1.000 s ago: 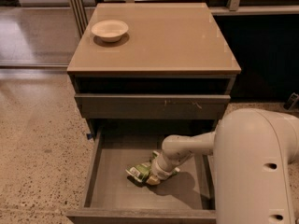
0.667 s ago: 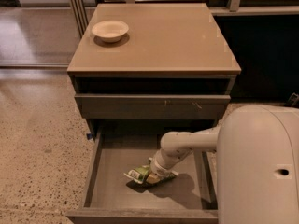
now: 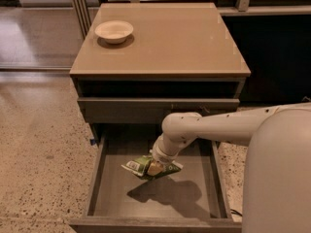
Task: Pick green jalapeno chip bag from middle drawer and place on counter
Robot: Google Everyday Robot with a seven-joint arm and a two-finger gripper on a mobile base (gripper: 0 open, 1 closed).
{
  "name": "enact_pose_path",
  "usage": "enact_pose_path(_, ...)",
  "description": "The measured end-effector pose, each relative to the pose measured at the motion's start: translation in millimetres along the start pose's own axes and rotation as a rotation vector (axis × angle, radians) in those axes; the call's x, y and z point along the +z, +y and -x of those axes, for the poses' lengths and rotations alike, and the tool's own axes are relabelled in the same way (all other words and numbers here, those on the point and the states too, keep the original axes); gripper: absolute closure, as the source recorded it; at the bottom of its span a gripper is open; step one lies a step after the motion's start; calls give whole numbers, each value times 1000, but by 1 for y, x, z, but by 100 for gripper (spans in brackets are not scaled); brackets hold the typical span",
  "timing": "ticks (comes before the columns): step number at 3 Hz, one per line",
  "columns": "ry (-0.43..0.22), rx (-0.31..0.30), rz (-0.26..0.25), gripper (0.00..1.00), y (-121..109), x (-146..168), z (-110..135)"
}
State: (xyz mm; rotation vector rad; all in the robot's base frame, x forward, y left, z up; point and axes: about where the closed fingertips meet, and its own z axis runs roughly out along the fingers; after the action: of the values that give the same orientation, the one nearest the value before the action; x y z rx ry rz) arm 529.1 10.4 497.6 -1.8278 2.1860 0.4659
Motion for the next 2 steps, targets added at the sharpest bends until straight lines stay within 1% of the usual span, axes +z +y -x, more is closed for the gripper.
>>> enact_pose_path(1,-75,-54,8,100,-2,-52,39)
enact_pose_path(2,-222,-112,-15,100,-7,-107,74)
